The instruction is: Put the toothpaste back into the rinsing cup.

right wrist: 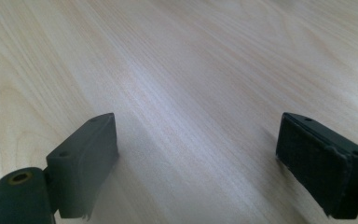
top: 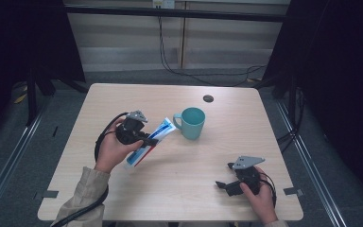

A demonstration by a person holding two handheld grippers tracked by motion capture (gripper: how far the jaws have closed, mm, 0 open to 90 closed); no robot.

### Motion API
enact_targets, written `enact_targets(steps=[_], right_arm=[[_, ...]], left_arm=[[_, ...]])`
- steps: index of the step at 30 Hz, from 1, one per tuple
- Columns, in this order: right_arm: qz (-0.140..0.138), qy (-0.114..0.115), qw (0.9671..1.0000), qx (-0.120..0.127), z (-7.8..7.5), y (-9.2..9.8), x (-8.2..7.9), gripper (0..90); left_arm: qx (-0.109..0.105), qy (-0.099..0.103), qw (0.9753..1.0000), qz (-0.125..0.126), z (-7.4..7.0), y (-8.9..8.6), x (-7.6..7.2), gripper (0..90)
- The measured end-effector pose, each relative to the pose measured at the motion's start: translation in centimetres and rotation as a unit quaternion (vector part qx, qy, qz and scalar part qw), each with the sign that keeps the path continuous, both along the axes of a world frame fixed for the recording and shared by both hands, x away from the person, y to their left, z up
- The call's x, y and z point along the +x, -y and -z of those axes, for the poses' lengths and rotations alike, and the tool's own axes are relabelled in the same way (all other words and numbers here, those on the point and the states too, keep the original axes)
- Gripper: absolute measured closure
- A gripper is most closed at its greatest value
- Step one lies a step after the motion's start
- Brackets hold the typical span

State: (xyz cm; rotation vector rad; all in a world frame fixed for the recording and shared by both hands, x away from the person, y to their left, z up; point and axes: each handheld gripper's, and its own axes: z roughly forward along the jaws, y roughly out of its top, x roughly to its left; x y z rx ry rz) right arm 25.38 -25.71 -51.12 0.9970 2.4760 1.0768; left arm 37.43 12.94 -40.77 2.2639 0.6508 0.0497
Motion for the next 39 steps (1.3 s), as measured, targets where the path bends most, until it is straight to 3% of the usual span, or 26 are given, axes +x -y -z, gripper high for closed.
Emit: enact_targets(steps=[15,20,27,39], right_arm=[[0.000,0.000,1.0000,0.000,0.0,0.0,0.0,12.0],[0.000,0.000,1.0000,0.000,0.0,0.0,0.0,12.0],[0.000,0.000,1.0000,0.000,0.0,0.0,0.0,12.0],[0.000,0.001,1.0000,0.000,0.0,0.0,0.0,12.0]], left_arm=[[-0.043,0.004,0.9988,-0.025,-1.1,0.4,0.0,73.7],[-0.073,0.013,0.9964,-0.041,-1.4,0.3,0.0,73.7],[-0.097,0.027,0.9937,-0.050,-1.8,0.5,-0.1,73.7],[-0.110,0.042,0.9909,-0.064,-2.1,0.9,-0.1,73.9]])
